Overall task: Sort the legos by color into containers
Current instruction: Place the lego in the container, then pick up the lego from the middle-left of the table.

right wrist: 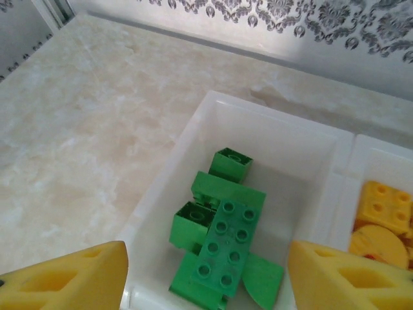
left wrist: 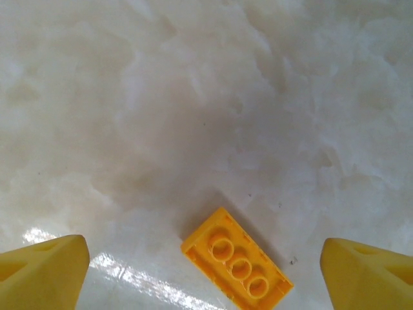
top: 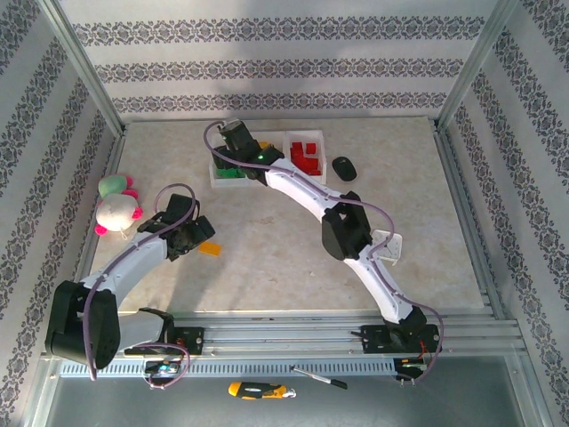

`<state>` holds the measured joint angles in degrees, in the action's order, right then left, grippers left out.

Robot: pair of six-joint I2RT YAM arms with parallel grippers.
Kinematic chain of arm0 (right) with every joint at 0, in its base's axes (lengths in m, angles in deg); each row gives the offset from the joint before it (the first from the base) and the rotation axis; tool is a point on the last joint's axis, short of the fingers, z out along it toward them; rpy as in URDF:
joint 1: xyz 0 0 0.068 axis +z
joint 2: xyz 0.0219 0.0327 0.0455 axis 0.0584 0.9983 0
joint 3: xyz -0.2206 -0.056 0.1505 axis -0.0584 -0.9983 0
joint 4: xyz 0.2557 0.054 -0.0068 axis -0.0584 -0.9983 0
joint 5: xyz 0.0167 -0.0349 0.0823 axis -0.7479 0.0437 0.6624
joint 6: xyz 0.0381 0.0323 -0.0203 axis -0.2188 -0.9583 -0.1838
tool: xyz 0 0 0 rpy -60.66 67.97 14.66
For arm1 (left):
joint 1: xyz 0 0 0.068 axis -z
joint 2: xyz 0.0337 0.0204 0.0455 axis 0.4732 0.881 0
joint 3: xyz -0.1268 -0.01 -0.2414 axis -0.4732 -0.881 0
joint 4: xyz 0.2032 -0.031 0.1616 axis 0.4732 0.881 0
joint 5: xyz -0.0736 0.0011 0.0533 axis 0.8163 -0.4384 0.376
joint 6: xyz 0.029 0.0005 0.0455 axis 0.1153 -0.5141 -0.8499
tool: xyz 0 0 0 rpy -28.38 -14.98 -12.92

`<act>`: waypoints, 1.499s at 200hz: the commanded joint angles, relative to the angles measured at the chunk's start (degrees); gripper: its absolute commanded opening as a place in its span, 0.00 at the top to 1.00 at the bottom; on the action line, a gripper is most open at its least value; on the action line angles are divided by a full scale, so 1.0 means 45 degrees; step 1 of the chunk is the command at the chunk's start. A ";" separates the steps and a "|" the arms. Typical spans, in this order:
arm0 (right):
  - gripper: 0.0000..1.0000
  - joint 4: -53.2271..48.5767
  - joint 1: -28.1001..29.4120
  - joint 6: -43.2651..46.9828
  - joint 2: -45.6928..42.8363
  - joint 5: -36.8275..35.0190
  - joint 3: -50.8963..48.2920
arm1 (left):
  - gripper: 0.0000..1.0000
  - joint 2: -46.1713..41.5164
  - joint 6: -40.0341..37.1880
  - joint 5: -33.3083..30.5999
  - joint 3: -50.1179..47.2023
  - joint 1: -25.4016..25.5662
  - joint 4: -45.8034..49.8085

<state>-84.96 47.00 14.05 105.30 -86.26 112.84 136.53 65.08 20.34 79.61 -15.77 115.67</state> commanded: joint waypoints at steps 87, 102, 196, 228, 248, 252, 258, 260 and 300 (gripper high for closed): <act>0.33 0.4159 0.0280 -0.0503 -0.8348 -0.0330 -1.0941 | 0.14 0.2744 0.5551 -0.1512 0.1920 0.1660 0.2093; 0.33 0.4240 0.0289 -0.0583 -0.8846 -0.0435 -1.1715 | 0.14 0.3169 0.6277 -0.1636 0.2099 0.1681 0.2380; 0.33 0.4462 0.0443 -0.1499 -0.9805 -0.0451 -1.3127 | 0.22 0.4925 0.7135 -0.1186 0.2213 0.1745 0.1955; 0.33 0.4320 0.0428 -0.1427 -0.9832 -0.0683 -1.3123 | 0.29 0.5487 0.7176 -0.1054 0.2212 0.1754 0.1922; 0.33 0.4258 0.0412 -0.1367 -0.9886 -0.0745 -1.3128 | 0.37 0.5666 0.7164 -0.1005 0.2200 0.1741 0.1886; 0.33 0.4251 0.0422 -0.1352 -0.9909 -0.0742 -1.3123 | 0.39 0.5690 0.7157 -0.1004 0.2177 0.1759 0.1850; 0.33 0.4223 0.0431 -0.1342 -0.9937 -0.0743 -1.3128 | 0.46 0.5710 0.7143 -0.1002 0.2161 0.1743 0.1763; 0.33 0.4229 0.0429 -0.1346 -0.9961 -0.0747 -1.3128 | 0.48 0.5714 0.7142 -0.1002 0.2154 0.1741 0.1765; 0.33 0.4247 0.0430 -0.1414 -1.0156 -0.0747 -1.3265 | 0.61 0.5537 0.7002 -0.0924 0.2158 0.1746 0.1853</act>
<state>-66.56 48.25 8.44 62.00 -88.46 54.15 159.53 96.36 14.37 90.56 -8.41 124.65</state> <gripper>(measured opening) 0.674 0.391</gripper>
